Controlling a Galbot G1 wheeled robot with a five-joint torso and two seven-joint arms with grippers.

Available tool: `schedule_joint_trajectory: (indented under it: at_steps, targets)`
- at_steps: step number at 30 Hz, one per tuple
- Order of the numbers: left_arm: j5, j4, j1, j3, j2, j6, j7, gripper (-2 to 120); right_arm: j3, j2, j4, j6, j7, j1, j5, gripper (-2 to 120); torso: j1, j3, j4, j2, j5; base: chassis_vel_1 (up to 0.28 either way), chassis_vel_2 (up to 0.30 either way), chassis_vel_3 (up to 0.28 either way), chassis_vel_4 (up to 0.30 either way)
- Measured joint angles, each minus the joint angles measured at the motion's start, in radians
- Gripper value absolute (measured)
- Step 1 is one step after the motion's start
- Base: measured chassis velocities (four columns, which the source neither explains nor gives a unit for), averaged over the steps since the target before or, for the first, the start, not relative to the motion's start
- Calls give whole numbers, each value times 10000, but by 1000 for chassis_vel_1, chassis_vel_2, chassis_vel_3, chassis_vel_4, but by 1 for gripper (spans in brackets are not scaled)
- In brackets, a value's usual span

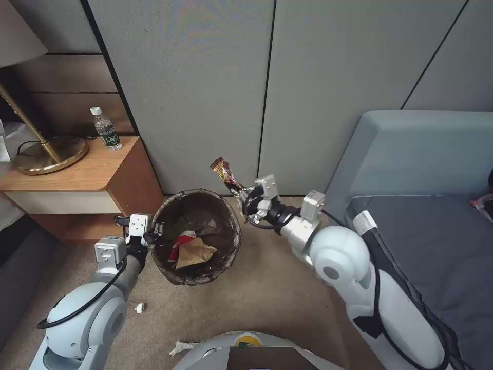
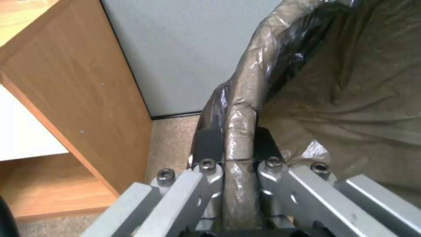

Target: Pick up the trash bin, then pick up the garbage from the floor and place it into the trash bin.

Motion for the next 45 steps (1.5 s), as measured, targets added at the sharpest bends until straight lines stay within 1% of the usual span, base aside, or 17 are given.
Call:
schedule_joint_trajectory:
  at_steps: [5,9,21,29,31,32,35,36,37,38,41,42,45]
  targets:
    - [6,34,-20,0,-10,-1,2,3,-695,417,-20,-192,271,191,26,0,0,0,2,0,-1,0,0,0,0]
    - [13,55,-23,-11,-31,-1,3,3,-1033,527,-19,-271,368,241,75,0,0,0,2,0,-1,0,0,0,0]
    - [16,122,-85,-19,-38,-8,3,3,-1803,378,19,-416,696,200,140,0,0,0,0,0,0,0,0,0,0]
    - [8,155,-126,-19,-45,-11,12,3,-2120,291,-31,-514,881,181,105,0,0,0,1,0,0,0,0,0,0]
    - [3,158,-139,-19,-47,-11,13,3,-2210,312,-32,-565,1009,174,87,7,0,0,1,0,0,0,0,0,0]
    - [3,158,-139,-19,-47,-11,13,3,-2210,312,-32,-565,1009,174,87,7,0,0,1,0,0,0,0,0,0]
    - [-10,164,-150,-19,-48,-12,15,3,-2348,377,-32,-630,1276,169,96,20,0,0,1,0,1,0,0,0,0]
    - [-16,166,-151,-19,-48,-12,16,3,-2420,407,-30,-659,1395,180,108,26,0,0,1,0,0,0,0,0,0]
    - [-16,166,-151,-19,-48,-12,16,3,-2420,407,-30,-659,1395,180,108,26,0,0,1,0,0,0,0,0,0]
    - [-17,170,-154,-19,-48,-12,17,3,-2432,413,-27,-676,1419,190,111,29,0,0,1,0,1,0,0,0,0]
    - [-17,184,-175,-5,-78,-12,20,3,-2434,405,12,-715,1450,217,131,43,0,0,1,0,1,0,0,0,0]
    - [-17,184,-175,-5,-78,-12,20,3,-2434,405,12,-715,1450,217,131,43,0,0,1,0,1,0,0,0,0]
    - [-14,188,-177,11,-97,-12,27,3,-2438,436,40,-730,1458,219,133,58,0,0,1,0,1,0,0,0,0]
